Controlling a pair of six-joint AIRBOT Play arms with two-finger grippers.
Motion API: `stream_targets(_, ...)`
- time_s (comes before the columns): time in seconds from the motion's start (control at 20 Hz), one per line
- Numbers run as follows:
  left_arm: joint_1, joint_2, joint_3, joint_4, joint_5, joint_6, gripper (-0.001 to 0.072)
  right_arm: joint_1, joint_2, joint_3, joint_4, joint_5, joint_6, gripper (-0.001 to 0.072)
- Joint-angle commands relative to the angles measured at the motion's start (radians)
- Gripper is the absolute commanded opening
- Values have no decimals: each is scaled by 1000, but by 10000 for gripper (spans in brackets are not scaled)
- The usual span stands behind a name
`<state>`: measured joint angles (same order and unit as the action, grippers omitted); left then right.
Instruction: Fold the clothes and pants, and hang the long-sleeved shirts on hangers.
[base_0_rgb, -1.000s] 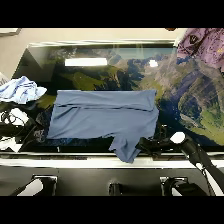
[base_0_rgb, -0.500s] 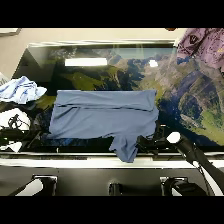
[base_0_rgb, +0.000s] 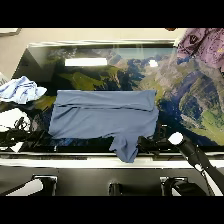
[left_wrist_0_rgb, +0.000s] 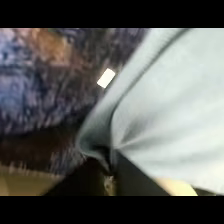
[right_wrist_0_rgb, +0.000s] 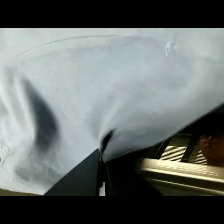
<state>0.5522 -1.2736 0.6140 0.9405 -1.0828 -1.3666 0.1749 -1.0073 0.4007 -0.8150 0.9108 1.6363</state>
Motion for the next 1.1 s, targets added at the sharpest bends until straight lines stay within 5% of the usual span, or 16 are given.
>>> stream_targets(0.0, 1, -14, 12, -48, 0, 21, 14, 1, 39, 1, -2, 21, 26, 27)
stream_targets(0.1, 2, 0, 49, -31, -47, 10, 13, 1, 80, 2, -22, 52, 56, 27)
stream_targets(0.25, 2, 95, 121, 94, -121, -121, 12, 1, 179, 32, -134, 171, 164, 27)
stream_targets(0.55, 1, 370, 144, 283, -327, -296, 12, 1, 430, 164, -376, 545, 394, 26)
stream_targets(0.75, -26, 405, 155, 280, -306, -294, 12, 1, 438, 295, -462, 565, 393, 26)
stream_targets(1.05, -195, 219, 257, 283, -76, -286, 12, 1, 95, 481, -525, 423, 221, 27)
